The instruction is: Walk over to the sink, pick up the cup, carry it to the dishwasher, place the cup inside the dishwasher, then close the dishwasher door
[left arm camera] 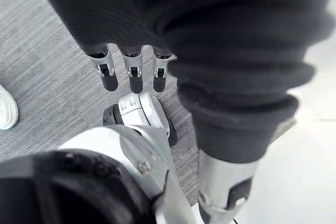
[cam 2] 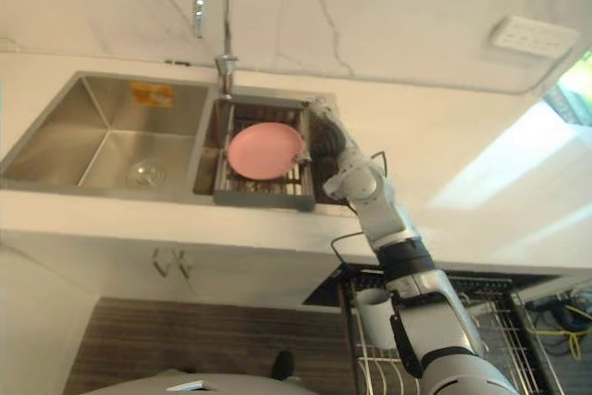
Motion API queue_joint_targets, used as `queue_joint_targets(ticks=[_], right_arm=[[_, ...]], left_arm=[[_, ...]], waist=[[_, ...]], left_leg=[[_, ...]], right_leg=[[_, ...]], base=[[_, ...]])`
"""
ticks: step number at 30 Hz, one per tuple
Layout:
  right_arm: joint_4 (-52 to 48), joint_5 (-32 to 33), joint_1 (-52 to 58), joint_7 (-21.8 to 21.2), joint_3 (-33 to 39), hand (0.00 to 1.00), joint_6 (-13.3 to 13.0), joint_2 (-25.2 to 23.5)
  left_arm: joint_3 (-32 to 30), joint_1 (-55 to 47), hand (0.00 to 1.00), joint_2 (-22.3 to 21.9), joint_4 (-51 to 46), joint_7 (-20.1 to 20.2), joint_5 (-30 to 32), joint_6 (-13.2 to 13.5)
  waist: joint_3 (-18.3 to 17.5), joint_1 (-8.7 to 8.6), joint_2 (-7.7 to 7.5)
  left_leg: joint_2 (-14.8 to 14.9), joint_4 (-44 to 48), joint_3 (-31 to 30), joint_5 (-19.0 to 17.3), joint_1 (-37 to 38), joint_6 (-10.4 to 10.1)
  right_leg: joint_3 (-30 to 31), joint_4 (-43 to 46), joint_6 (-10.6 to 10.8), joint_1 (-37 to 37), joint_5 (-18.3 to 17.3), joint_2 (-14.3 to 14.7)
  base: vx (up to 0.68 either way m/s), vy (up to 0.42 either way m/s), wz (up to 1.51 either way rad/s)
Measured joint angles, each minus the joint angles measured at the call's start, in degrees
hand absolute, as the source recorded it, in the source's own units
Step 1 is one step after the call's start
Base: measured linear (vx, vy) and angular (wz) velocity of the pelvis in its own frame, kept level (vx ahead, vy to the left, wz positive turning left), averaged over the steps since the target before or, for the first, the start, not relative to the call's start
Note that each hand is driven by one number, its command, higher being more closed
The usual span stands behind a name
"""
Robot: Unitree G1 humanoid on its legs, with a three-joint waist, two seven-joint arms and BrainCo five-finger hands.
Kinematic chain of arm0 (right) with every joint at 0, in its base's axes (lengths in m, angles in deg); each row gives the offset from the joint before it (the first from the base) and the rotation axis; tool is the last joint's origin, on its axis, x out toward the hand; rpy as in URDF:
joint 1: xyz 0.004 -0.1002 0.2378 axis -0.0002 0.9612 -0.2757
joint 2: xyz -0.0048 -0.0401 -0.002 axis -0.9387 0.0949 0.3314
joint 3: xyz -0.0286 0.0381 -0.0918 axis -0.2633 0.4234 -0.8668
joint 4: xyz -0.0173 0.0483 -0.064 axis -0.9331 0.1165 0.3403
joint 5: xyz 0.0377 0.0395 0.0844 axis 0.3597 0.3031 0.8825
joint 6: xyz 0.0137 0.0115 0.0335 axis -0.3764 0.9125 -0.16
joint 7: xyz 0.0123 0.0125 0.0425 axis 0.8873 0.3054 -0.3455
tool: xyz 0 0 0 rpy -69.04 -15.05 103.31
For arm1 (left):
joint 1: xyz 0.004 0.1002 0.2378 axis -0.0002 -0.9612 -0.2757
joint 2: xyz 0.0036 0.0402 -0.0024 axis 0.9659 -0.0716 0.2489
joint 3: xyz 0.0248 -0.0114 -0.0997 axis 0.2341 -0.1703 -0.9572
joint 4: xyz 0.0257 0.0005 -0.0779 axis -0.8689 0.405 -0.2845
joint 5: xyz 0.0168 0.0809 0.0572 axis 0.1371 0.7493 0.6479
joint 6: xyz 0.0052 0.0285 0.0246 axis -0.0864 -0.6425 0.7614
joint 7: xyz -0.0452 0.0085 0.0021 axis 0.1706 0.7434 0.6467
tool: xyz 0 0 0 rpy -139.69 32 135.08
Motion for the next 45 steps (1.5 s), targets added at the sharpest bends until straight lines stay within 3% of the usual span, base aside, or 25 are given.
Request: queue_joint_targets(ticks=[6,9,11,12,16,25,30,31,35,38,42,45], right_arm=[[6.65,-8.75,-0.07,-0.89,-2.82,0.0,-0.38,1.54],[11.17,-12.59,-1.25,-2.01,-5.44,0.0,-0.67,1.66],[13.01,-14.73,-1.45,-1.99,-6.6,0.0,-0.77,1.65],[13.1,-15.4,-1.45,-1.93,-6.66,0.0,-0.7,1.55],[16.06,-19.36,-1.44,-1.85,-7.08,0.0,-0.67,1.25],[22.84,-27.47,-1.42,-1.23,-8.94,0.0,-1.93,1.12],[25.09,-30.91,-1.42,2.87,-8.93,0.0,-2.82,1.12],[26.41,-33.32,-1.42,4.67,-8.93,1.0,-3.21,0.89],[26.35,-36.56,-1.44,7.56,-8.92,1.0,-2.86,0.86],[28.77,-37.13,-1.9,9.81,-8.74,1.0,-2.56,0.83],[31.09,-37.12,-2.09,13.09,-8.1,1.0,-2.24,0.83],[31.86,-37.32,-2.09,18.26,-8.07,1.0,-2.71,0.83]], left_arm=[[-2.64,-1.12,0.0,-0.83,-0.6,1.56,0.7,0.22],[-2.92,-1.32,0.0,-0.95,-0.62,1.13,3.33,1.59],[-2.95,-1.03,0.0,-1.54,-0.74,-6.24,7.62,5.96],[-2.95,-0.64,0.0,-1.62,-0.96,-9.55,12.88,8.29],[-2.99,-0.67,0.0,-1.4,-4.05,-14.52,21.41,13.13],[-2.88,-0.97,0.0,-1.94,-3.81,-13.22,23.64,15.05],[-2.78,-0.99,0.0,-3.04,-3.0,-13.21,27.82,16.63],[-2.72,-1.15,0.0,-3.05,-2.68,-13.36,30.55,17.53],[-1.62,-1.43,0.0,-2.92,-2.7,-14.32,34.18,18.17],[0.83,-1.3,0.0,-2.84,-2.7,-16.77,40.64,18.45],[2.95,-1.25,0.0,-2.65,-2.66,-18.63,42.82,18.12],[4.07,-1.59,0.0,-2.6,-2.16,-18.72,42.81,18.06]], waist=[[-0.12,0.39,-0.13],[-0.16,0.59,-0.2],[-0.2,1.08,-0.27],[-0.18,1.26,-0.26],[-0.17,1.31,-0.26],[-0.01,1.52,-0.13],[0.41,1.29,0.56],[0.44,1.47,0.61],[0.43,1.46,0.62],[0.62,1.33,0.92],[0.85,1.52,1.31],[0.96,1.54,1.51]], left_leg=[[0.97,-1.33,2.28,2.39,-1.82,-0.55],[1.01,-2.96,2.59,4.56,-2.05,-0.64],[0.89,-3.8,2.37,5.39,-2.04,-0.76],[0.84,-4.22,2.06,5.83,-2.16,-0.83],[0.51,-3.92,1.35,6.29,-2.24,-0.98],[0.58,-4.24,1.58,6.34,-1.78,-1.47],[1.24,-4.24,5.37,6.53,-1.63,-1.05],[1.21,-4.24,5.42,6.58,-1.63,-1.02],[1.2,-4.22,5.71,6.95,-1.4,-0.96],[1.18,-4.2,5.8,6.95,-1.2,-0.96],[1.18,-4.21,5.83,6.93,-0.94,-0.97],[1.12,-4.22,5.82,6.57,-0.88,-0.91]], right_leg=[[-5.85,0.0,0.89,1.88,-1.38,-1.25],[-8.2,0.0,1.08,2.57,-1.39,-2.11],[-9.37,0.0,1.28,2.89,-1.47,-2.47],[-9.77,0.01,1.32,2.86,-1.49,-2.57],[-11.19,0.02,1.68,3.86,-1.75,-2.92],[-11.53,0.02,1.71,4.83,-2.64,-2.93],[-10.96,0.01,1.91,5.5,-2.8,-3.01],[-10.9,0.02,1.93,5.49,-2.81,-3.04],[-10.63,0.02,1.76,5.55,-2.71,-3.04],[-10.53,0.02,1.74,5.67,-2.75,-3.04],[-10.19,0.02,2.04,5.88,-3.01,-2.98],[-9.12,0.02,2.01,5.86,-3.06,-2.84]], base=[[-0.06,-0.006,0.56],[-0.02,0.022,0.43],[0.0,0.02,0.3],[0.01,0.014,0.2],[0.01,0.011,0.21],[-0.03,0.006,0.04],[-0.03,0.013,0.08],[0.0,0.0,0.0],[0.0,0.001,-0.01],[0.0,0.0,0.0],[-0.02,0.003,0.0],[-0.04,0.01,0.0]])
